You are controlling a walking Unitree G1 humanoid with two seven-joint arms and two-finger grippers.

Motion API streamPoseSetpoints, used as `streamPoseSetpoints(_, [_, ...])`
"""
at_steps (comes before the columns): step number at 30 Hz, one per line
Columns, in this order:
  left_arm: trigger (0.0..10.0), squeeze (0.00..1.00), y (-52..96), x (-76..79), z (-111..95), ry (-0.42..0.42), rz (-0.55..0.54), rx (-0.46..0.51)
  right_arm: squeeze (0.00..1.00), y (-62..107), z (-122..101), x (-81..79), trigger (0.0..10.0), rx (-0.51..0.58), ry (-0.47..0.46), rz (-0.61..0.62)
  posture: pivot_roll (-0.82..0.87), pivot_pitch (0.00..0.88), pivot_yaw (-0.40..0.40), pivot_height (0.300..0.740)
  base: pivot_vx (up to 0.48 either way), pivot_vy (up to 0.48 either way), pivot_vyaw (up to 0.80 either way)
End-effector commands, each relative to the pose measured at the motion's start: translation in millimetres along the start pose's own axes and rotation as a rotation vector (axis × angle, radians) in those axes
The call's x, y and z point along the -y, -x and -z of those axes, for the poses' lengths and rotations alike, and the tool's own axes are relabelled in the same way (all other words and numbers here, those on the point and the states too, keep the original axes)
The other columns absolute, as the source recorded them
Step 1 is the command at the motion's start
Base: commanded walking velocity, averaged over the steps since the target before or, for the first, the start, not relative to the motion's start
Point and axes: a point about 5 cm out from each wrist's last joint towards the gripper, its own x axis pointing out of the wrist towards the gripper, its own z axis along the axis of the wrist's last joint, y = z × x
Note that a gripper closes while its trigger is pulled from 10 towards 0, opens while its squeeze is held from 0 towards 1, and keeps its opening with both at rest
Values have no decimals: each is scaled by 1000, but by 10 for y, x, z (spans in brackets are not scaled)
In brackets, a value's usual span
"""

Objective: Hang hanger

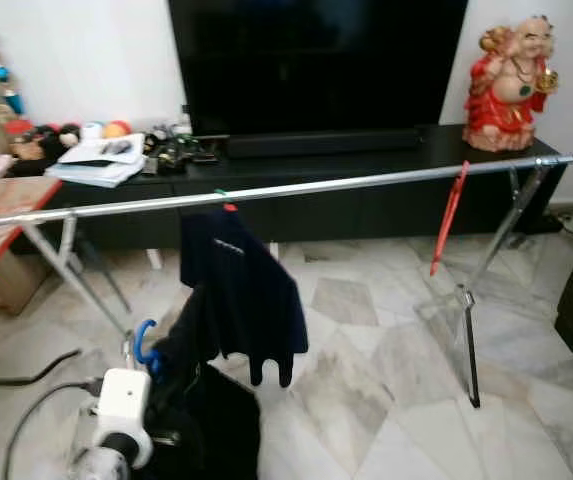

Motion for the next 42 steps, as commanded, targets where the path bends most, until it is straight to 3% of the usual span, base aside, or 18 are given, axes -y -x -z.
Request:
streamPoseSetpoints(1, [10000,0,21,-98,-71,-16,-31,29,0,-17,-73,-76,10000,24,-9,-20,-78,0,34,740,439,0,0])
streamPoseSetpoints(12, [10000,0,42,-66,-22,-6,-31,31,0,-18,-87,-72,10000,31,-1,-27,-73,0,25,740,121,0,0])
streamPoseSetpoints(16, [10000,0,39,-57,-12,-38,-20,23,0,-19,-92,-75,10000,33,2,-27,-75,0,27,740,0,0,0])
streamPoseSetpoints(42, [10000,0,11,-33,-69,-62,6,34,0,-32,-164,-140,10000,54,10,-52,-61,0,38,740,0,-474,0])
